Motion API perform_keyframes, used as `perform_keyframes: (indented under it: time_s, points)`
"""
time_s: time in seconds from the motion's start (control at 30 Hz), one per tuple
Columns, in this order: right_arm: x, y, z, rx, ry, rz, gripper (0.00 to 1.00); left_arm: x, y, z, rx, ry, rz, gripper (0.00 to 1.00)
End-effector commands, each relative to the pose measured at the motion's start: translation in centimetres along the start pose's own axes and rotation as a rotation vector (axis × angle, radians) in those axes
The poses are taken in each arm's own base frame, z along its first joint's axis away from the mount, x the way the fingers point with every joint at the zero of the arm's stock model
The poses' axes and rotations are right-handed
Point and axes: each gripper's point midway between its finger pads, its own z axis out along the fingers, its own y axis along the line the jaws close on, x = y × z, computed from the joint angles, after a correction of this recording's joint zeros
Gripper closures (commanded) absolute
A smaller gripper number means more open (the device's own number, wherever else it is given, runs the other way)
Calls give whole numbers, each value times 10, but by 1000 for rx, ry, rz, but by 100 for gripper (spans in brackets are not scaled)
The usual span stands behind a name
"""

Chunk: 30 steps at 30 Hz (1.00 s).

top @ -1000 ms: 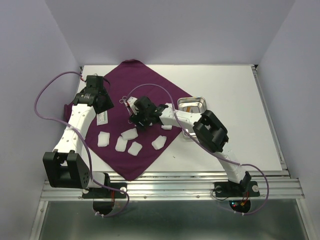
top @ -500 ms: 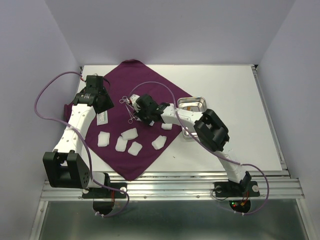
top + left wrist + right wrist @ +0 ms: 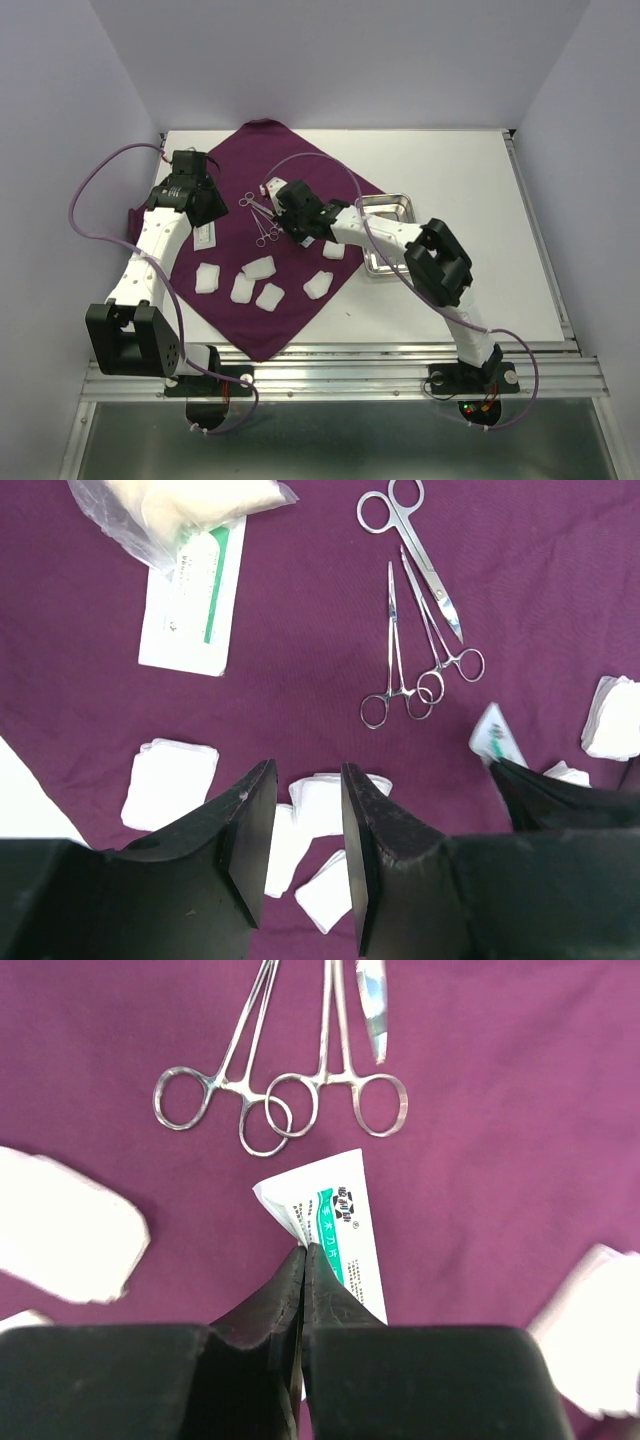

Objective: Prepare the surgical pack
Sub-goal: Pick up the medical item from the surgical kit, then place the medical item in the container.

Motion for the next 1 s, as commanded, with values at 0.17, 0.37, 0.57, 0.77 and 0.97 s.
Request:
perform_keyframes:
  time_s: [0.17, 0.37, 0.57, 0.77, 0.97]
  points:
    - [-59, -44, -87, 144, -195, 139, 99, -16, -5, -20, 38, -64, -14, 57]
    - [-37, -106, -115, 291, -190, 259, 99, -16, -7, -23, 49, -67, -13, 57]
    - [9, -174, -140, 436, -157, 443, 99, -17, -8, -23, 55, -69, -12, 57]
    - [59, -226, -141, 541, -83, 557, 99, -19, -10, -22, 62, -68, -14, 57]
    - [80, -245, -120, 574, -14, 564, 99, -21, -12, -21, 63, -67, -14, 57]
